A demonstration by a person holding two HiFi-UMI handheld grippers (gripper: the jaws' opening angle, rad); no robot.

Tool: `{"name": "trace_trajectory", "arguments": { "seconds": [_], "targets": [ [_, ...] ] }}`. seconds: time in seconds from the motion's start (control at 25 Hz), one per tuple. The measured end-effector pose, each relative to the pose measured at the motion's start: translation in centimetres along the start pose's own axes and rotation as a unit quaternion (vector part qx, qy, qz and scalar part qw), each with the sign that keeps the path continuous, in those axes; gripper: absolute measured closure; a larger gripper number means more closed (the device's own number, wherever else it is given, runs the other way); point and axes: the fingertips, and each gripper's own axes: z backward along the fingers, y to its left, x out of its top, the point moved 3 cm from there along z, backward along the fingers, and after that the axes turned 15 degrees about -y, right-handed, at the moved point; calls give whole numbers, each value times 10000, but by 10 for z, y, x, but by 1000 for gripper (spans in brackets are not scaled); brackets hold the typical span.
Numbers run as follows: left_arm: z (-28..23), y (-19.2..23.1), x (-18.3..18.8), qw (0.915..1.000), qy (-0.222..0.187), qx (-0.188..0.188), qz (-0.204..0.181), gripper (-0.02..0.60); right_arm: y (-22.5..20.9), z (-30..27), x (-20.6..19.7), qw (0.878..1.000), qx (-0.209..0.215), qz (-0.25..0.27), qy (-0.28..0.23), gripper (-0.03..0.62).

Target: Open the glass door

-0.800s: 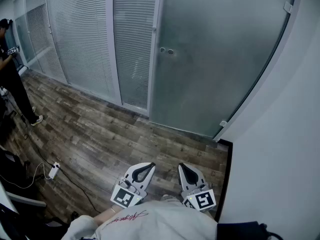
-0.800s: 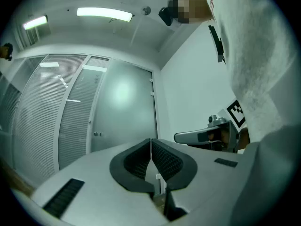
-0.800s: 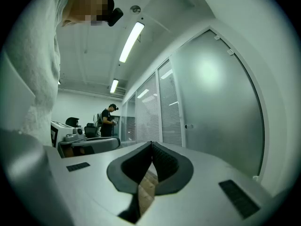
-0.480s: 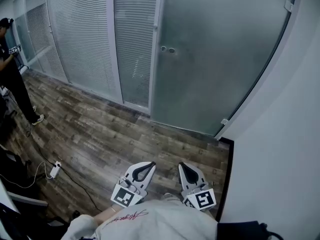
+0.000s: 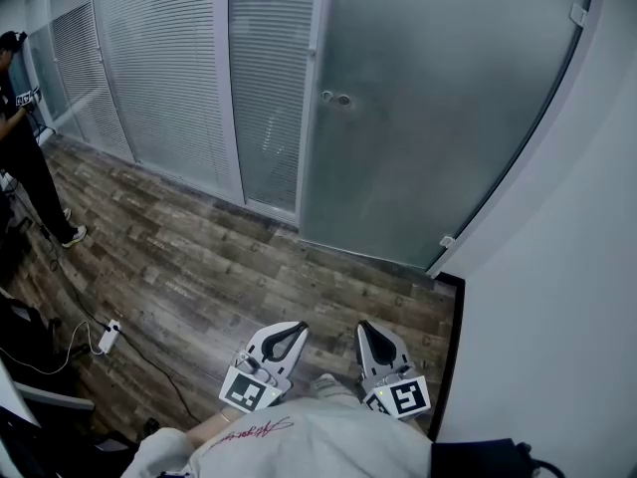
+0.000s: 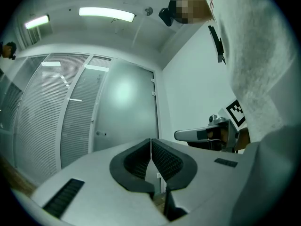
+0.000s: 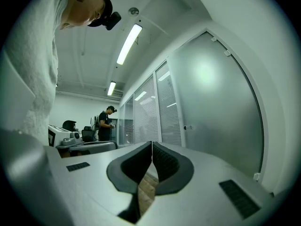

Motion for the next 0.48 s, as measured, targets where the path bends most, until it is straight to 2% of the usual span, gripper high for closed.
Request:
{"name": "trace_trajectory", "arguments": {
  "seconds": [0.32, 0.48],
  "targets": [
    [-5, 12, -7, 10000, 49, 48, 62, 558, -6, -14, -5, 10000, 28, 50, -5, 574],
    [-16, 32, -7, 9999, 43, 129, -11, 558, -14, -35, -11, 9999, 111, 37, 18, 574]
  ]
}}
